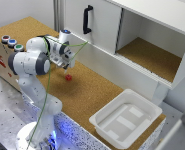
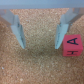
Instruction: Slide the pink block to the right
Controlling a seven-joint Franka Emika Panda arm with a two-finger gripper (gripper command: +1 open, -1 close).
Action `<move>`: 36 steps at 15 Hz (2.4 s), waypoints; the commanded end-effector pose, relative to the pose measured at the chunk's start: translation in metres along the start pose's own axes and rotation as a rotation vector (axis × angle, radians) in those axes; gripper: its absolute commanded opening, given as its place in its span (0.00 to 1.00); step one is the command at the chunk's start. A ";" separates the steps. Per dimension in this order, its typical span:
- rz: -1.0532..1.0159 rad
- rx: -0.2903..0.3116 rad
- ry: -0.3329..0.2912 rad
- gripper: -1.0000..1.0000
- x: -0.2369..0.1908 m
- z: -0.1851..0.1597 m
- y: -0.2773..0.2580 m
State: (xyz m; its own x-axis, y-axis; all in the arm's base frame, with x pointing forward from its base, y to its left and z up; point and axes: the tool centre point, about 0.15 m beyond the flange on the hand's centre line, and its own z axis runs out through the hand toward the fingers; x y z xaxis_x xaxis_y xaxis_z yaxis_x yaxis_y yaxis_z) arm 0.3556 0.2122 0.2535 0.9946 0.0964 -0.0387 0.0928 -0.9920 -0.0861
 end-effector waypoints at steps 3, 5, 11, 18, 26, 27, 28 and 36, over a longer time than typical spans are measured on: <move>0.026 0.109 -0.041 0.00 0.027 0.034 0.018; 0.047 0.127 -0.045 0.00 0.029 0.040 0.032; 0.067 0.114 -0.069 0.00 0.024 0.049 0.066; 0.101 0.064 -0.089 0.00 0.006 0.038 0.115; 0.122 0.036 -0.062 0.00 -0.002 0.022 0.160; 0.121 0.027 -0.063 0.00 -0.001 0.023 0.165; 0.115 0.012 -0.064 0.00 0.000 0.024 0.167; 0.102 -0.036 -0.075 0.00 0.013 0.033 0.206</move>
State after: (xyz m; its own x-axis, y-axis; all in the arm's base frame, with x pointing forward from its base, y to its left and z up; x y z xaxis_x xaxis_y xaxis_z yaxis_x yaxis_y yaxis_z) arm 0.3799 0.0422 0.2106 0.9906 -0.0071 -0.1364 -0.0133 -0.9989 -0.0446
